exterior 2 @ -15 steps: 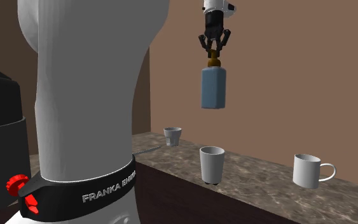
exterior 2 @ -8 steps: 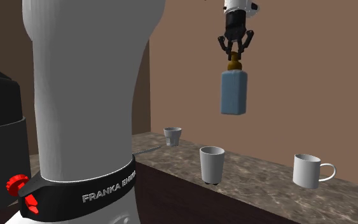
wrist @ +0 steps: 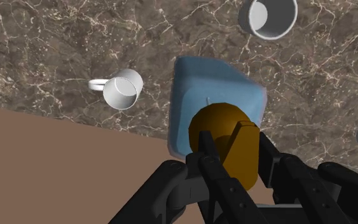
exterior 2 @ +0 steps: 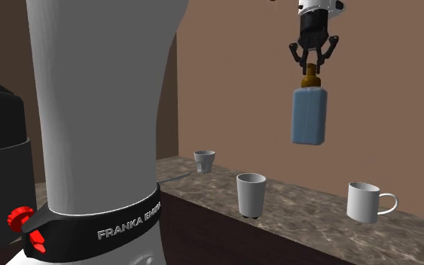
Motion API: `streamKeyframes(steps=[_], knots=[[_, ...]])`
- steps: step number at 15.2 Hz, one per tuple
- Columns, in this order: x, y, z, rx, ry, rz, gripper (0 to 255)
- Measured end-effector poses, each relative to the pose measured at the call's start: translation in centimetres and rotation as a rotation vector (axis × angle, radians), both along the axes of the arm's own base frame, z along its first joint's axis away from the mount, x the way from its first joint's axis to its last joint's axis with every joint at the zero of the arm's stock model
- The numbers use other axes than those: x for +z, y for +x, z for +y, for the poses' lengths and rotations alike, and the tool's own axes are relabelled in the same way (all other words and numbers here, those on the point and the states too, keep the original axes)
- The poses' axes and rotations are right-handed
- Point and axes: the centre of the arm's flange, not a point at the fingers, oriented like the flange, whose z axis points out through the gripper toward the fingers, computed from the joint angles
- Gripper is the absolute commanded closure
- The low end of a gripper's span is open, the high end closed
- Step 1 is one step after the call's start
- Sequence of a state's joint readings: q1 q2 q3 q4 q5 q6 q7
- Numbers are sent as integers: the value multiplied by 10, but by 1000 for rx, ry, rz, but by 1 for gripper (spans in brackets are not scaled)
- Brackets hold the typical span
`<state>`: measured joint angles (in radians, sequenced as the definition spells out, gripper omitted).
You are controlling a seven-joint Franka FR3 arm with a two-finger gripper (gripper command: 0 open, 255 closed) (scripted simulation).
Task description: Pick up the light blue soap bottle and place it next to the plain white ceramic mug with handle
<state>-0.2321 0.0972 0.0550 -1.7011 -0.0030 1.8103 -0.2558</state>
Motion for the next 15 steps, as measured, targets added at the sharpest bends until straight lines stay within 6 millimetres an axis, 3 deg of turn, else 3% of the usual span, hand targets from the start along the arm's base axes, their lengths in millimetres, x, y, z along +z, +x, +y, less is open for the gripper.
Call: streamKeyframes(steps=[15], knots=[[-41,16,-197,0,0,0,255]])
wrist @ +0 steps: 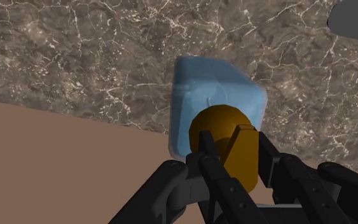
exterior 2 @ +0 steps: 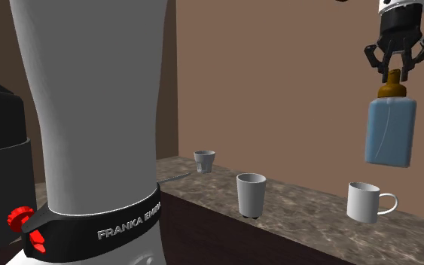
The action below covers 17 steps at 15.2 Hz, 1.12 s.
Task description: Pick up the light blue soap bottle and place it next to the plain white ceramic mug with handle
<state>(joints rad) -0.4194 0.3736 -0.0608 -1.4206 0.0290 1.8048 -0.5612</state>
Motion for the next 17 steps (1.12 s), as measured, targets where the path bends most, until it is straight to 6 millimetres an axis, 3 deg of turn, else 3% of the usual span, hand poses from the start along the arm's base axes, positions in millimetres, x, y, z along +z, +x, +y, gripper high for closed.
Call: streamKeyframes(steps=[8,10,17], knots=[[-24,8,-95,0,0,0,255],[-31,9,-104,1,0,0,255],[-67,10,-107,2,0,0,255]])
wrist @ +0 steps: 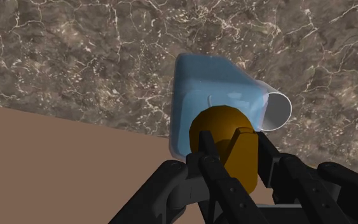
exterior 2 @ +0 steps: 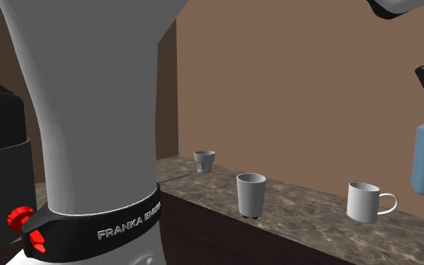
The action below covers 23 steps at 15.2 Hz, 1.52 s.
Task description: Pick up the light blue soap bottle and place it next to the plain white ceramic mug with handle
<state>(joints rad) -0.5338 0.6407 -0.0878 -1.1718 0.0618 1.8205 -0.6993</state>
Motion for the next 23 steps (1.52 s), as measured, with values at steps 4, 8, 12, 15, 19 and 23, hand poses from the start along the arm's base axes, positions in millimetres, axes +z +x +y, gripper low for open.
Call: streamKeyframes(steps=[4,8,12,15,19,23], knots=[[-22,-1,0,0,0,0,255],[-44,0,0,0,0,0,255],[-64,0,0,0,0,0,255],[-80,1,0,0,0,0,255],[-101,0,-1,0,0,0,255],[-120,0,1,0,0,0,255]])
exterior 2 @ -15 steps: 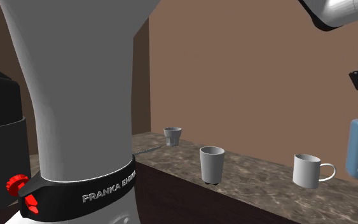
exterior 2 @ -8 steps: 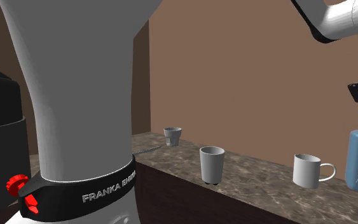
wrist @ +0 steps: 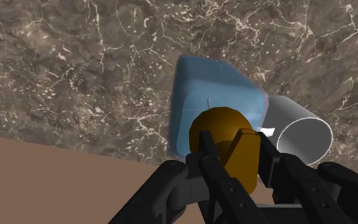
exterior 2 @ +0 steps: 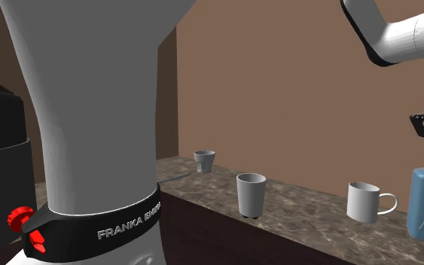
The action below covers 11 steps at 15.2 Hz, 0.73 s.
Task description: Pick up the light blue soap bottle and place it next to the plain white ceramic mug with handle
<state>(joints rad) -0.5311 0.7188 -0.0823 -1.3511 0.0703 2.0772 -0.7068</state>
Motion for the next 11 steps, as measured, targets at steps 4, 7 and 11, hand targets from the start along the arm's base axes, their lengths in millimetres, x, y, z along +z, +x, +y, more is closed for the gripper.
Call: streamKeyframes(steps=[4,7,11], knots=[[-2,0,0,0,0,-1,255],[-2,0,0,0,-1,-1,0],[-2,0,-1,0,-1,-1,0]])
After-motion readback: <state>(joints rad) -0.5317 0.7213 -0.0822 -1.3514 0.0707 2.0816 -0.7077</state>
